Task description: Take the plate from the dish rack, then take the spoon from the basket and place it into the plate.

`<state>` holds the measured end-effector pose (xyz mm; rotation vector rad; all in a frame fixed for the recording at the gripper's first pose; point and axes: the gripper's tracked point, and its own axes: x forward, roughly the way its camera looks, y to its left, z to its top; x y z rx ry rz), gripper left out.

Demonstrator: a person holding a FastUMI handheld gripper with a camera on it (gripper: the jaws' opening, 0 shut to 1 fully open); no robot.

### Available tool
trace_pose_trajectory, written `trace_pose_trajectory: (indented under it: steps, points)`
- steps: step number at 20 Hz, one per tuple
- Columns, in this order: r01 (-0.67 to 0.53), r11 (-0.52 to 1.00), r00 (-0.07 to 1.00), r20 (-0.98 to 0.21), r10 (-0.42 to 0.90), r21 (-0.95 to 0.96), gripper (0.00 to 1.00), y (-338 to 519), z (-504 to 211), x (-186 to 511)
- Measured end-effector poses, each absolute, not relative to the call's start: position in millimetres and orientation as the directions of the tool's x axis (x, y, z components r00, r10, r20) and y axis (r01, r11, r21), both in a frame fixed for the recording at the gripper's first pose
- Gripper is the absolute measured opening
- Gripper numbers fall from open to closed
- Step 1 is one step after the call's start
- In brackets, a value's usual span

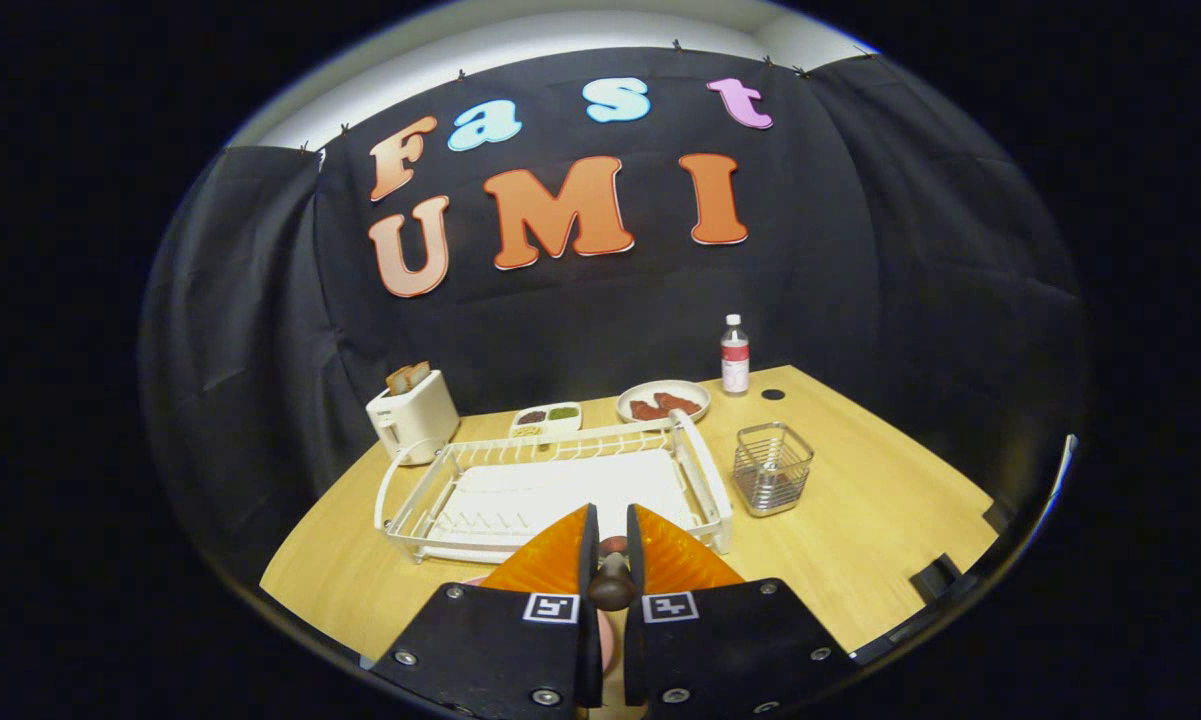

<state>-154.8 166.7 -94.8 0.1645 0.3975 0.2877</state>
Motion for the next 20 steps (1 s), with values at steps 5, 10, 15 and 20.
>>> trace_pose_trajectory:
  steps: [5,10,15,20]
  points:
    - [-0.337,0.914,0.835,-0.377,0.401,0.228,0.09,219,-119,-176]
    - [-0.369,0.901,0.810,-0.396,0.433,0.231,0.09,242,-148,-187]
    - [-0.406,0.883,0.787,-0.401,0.469,0.237,0.09,256,-176,-194]
    - [-0.425,0.874,0.772,-0.410,0.486,0.235,0.11,259,-190,-197]
